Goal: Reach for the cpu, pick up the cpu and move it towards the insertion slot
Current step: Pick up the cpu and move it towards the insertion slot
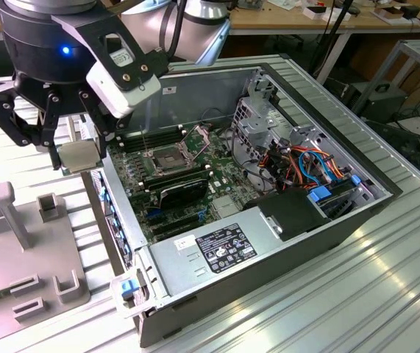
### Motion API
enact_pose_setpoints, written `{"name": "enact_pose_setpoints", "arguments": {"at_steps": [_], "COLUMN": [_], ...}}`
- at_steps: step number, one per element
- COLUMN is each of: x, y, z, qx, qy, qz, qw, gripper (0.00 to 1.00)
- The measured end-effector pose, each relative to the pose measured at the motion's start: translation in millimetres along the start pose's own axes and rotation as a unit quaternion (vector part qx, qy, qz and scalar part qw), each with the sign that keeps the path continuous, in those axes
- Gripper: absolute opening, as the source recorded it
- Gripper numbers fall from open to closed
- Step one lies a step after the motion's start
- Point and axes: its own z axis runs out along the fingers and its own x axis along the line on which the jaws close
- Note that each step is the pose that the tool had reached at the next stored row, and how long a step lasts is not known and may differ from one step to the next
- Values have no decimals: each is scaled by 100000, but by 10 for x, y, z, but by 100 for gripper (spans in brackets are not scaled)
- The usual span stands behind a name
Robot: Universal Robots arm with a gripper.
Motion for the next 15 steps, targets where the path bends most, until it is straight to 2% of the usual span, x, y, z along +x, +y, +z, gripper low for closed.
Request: {"name": "enact_pose_setpoints", "arguments": {"at_steps": [15], "x": [-231], "y": [-3], "z": [-2], "qx": [-3], "qy": [-4], "qz": [0], "qw": [100000], "gripper": [55]}}
